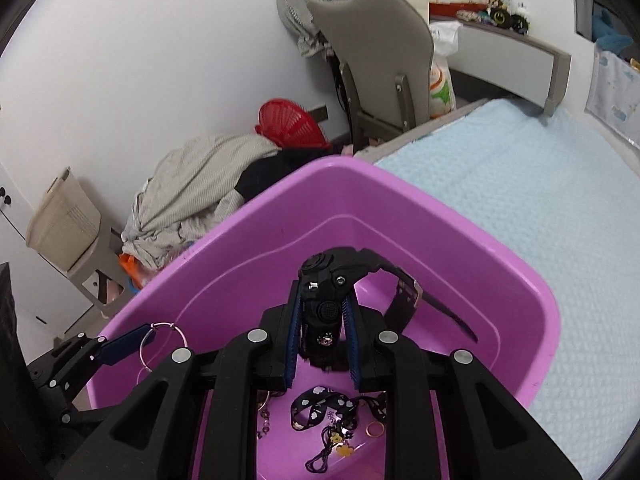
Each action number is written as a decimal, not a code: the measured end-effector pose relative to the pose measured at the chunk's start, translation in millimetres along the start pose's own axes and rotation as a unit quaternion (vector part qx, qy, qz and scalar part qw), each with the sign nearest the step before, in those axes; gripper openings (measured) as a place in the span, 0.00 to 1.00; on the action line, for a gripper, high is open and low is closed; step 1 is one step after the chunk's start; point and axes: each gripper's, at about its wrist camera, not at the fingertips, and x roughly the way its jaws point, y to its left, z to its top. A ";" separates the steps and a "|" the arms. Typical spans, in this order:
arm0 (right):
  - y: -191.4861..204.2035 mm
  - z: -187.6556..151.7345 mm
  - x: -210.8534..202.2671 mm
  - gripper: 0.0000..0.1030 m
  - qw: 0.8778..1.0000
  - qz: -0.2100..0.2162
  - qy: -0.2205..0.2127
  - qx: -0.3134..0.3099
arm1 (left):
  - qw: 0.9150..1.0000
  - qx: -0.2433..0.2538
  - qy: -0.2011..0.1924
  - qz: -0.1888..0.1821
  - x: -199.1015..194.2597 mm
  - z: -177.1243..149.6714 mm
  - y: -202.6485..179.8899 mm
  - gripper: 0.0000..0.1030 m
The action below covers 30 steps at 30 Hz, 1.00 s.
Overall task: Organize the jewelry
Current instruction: 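Open both tools to drop the bangle and watch into the basin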
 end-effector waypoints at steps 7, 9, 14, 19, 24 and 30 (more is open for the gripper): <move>-3.3 -5.2 19.4 0.19 1.000 -0.011 0.029 0.004 | 1.000 -0.008 0.016 0.008 7.7 1.8 2.4 0.50; -4.2 -6.9 22.4 0.19 0.999 -0.015 0.034 0.006 | 1.000 -0.010 0.021 0.014 9.6 2.5 2.8 0.50; -12.8 -8.1 23.9 0.41 0.998 -0.019 0.045 0.026 | 0.999 -0.012 0.029 0.018 12.1 4.0 4.0 0.58; -14.1 -5.0 9.9 0.52 0.999 -0.020 0.021 0.029 | 0.999 -0.017 0.012 0.028 4.5 6.2 5.1 0.80; -11.9 -11.1 0.5 0.53 0.999 -0.018 0.016 0.029 | 0.999 -0.026 0.008 0.024 -1.3 6.5 5.1 0.89; -12.0 -21.4 -9.6 0.55 0.999 -0.014 0.010 0.038 | 0.999 -0.025 0.001 0.026 -8.5 6.6 3.5 0.91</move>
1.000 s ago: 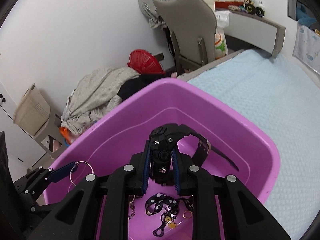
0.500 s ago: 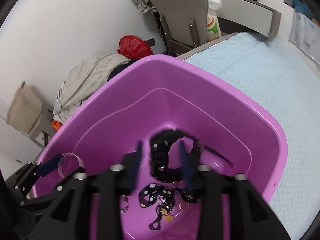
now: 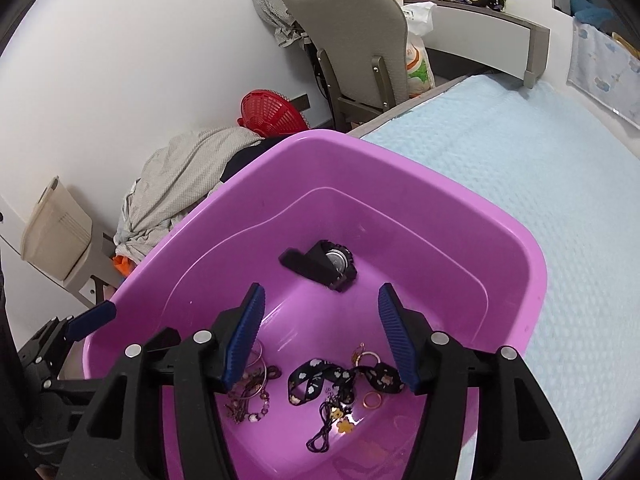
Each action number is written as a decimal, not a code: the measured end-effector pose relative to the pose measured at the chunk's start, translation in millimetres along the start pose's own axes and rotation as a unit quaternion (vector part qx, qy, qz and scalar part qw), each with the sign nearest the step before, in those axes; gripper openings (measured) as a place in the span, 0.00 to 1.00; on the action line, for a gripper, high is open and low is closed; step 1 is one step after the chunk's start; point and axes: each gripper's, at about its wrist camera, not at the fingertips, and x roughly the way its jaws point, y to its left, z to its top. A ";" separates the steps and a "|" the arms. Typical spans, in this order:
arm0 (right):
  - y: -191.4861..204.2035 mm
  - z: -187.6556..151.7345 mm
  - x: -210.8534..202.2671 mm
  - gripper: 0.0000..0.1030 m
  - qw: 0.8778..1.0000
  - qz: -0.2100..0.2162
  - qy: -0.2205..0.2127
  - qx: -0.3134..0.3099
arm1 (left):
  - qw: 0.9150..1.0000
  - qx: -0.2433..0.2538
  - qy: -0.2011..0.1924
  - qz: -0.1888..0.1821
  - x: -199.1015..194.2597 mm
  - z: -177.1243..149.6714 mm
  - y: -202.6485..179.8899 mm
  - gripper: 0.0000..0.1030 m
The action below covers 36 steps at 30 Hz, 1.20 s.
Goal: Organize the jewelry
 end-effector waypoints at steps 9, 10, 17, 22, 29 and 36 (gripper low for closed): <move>-0.2 -16.4 -19.4 0.58 1.000 -0.014 -0.013 0.008 | 1.000 0.003 -0.019 0.007 -17.6 -1.8 -2.1 0.92; -0.6 -17.7 -21.5 0.58 1.000 -0.014 -0.014 0.009 | 1.000 0.004 -0.021 0.009 -19.7 -2.5 -2.7 0.92; 3.5 -33.2 -41.6 0.60 0.999 -0.031 -0.028 0.015 | 0.999 0.013 -0.035 0.014 -35.4 -9.1 -6.7 0.92; 6.9 -48.8 -59.1 0.61 0.998 -0.043 -0.040 0.023 | 0.999 0.019 -0.040 0.014 -48.8 -14.0 -9.4 0.93; 5.8 -70.6 -80.6 0.61 0.996 -0.054 -0.051 0.045 | 0.998 0.027 -0.056 0.017 -70.0 -21.1 -13.5 0.94; 7.8 -88.9 -94.7 0.61 0.994 -0.071 -0.054 0.057 | 0.998 0.027 -0.056 0.019 -81.2 -29.4 -16.9 0.94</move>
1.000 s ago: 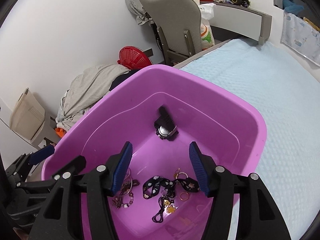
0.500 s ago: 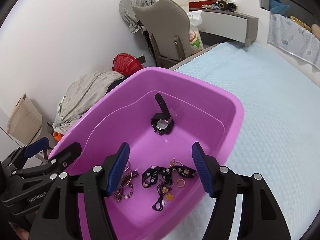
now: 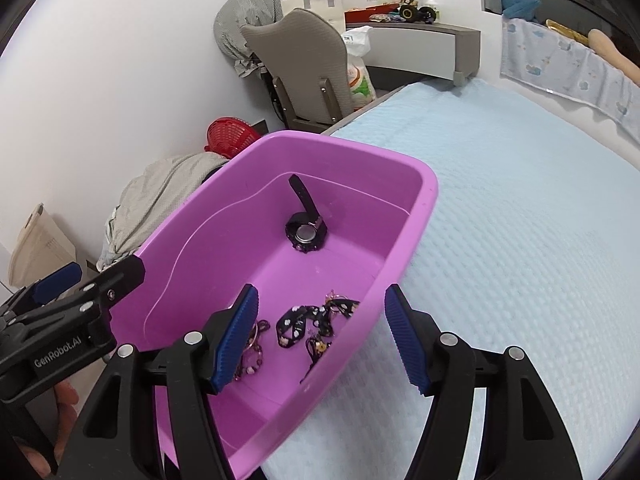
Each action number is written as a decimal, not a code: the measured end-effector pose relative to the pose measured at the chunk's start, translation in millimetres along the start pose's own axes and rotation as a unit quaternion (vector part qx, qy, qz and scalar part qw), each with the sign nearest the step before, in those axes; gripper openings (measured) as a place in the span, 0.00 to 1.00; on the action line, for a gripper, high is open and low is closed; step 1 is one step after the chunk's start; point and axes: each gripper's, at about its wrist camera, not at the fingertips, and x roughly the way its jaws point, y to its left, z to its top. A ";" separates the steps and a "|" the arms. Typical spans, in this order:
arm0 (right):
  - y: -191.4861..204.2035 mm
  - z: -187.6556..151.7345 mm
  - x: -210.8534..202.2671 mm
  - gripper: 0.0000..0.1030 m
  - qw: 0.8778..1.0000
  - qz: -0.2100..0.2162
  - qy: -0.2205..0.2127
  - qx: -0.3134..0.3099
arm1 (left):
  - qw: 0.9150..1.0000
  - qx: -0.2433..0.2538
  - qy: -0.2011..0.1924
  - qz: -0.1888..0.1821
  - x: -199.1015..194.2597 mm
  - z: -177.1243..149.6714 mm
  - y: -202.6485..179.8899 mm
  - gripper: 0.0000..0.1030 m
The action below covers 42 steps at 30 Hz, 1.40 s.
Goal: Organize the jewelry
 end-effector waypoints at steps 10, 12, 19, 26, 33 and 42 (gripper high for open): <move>5.1 -18.9 -18.6 0.61 1.000 -0.019 -0.005 0.003 | 1.000 -0.008 -0.002 0.009 -12.4 -13.3 -0.3 0.94; 4.7 -22.3 -22.4 0.61 1.000 -0.022 -0.008 0.004 | 1.000 -0.009 -0.001 0.008 -14.3 -15.5 -0.9 0.94; 2.1 -29.6 -27.9 0.61 1.000 -0.028 -0.006 0.002 | 1.000 -0.003 0.001 0.011 -17.4 -23.3 -5.2 0.94; 0.8 -34.0 -29.5 0.61 0.999 -0.032 -0.004 0.003 | 1.000 0.001 0.004 0.012 -17.7 -29.3 -6.9 0.94; 2.5 -36.2 -30.9 0.61 0.999 -0.035 -0.005 -0.003 | 1.000 0.001 0.001 0.012 -20.3 -30.2 -8.7 0.94; 5.2 -38.8 -33.7 0.61 0.999 -0.042 -0.006 -0.011 | 1.000 0.003 -0.001 0.011 -21.6 -31.6 -10.3 0.94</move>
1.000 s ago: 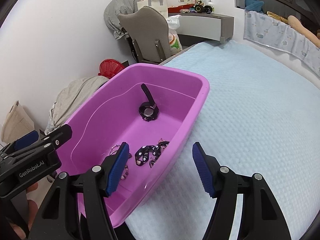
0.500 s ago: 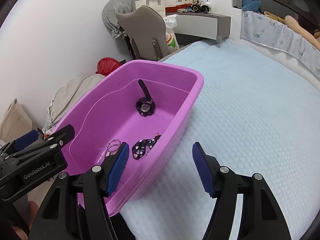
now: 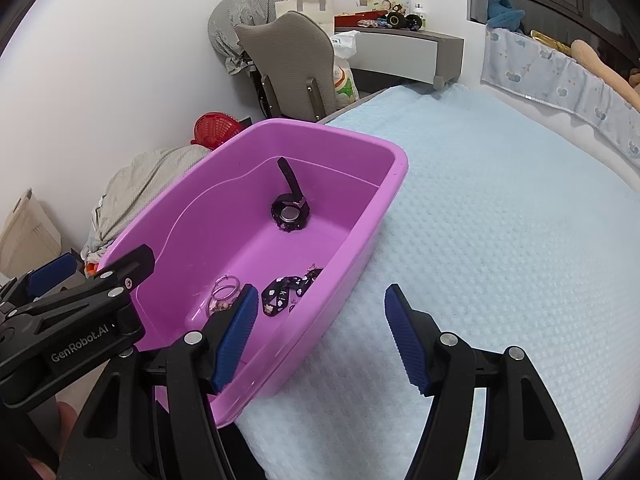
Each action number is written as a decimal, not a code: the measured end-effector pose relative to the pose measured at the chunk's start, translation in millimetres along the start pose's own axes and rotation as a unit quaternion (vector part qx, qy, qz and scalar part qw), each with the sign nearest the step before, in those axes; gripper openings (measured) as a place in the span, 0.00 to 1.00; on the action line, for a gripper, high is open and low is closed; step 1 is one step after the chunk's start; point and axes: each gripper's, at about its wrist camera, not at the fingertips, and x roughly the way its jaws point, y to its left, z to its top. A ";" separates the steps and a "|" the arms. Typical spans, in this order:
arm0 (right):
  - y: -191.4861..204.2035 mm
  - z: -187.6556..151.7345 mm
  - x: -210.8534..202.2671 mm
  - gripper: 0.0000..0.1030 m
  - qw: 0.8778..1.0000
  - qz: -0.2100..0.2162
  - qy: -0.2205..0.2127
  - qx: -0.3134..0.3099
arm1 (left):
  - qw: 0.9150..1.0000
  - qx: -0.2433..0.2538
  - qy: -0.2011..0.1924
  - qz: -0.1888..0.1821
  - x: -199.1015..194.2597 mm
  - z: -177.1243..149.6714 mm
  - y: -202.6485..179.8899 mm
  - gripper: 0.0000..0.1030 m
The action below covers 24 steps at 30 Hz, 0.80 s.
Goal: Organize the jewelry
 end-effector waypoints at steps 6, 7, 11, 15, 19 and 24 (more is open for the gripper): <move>0.1 0.4 -2.0 0.61 1.000 -0.005 -0.002 -0.003 | 1.000 0.000 -0.001 0.000 0.1 0.2 0.3 0.94; 0.3 0.3 -2.1 0.61 1.000 -0.006 -0.003 -0.003 | 1.000 0.000 -0.001 0.000 0.1 0.0 0.4 0.94; 0.1 0.5 -3.8 0.61 1.000 -0.009 -0.003 -0.004 | 1.000 -0.001 0.000 0.001 -0.2 -0.6 0.8 0.94; -1.4 0.8 -5.5 0.61 1.000 -0.012 -0.005 -0.003 | 1.000 -0.002 0.000 0.001 -0.6 0.3 2.0 0.94; -1.8 0.7 -5.7 0.61 1.000 -0.014 -0.005 -0.003 | 1.000 -0.002 -0.001 0.002 -1.1 1.4 3.5 0.94; -1.9 1.1 -7.8 0.61 1.000 -0.016 -0.007 -0.003 | 1.000 -0.002 -0.003 0.003 -1.6 2.1 4.4 0.94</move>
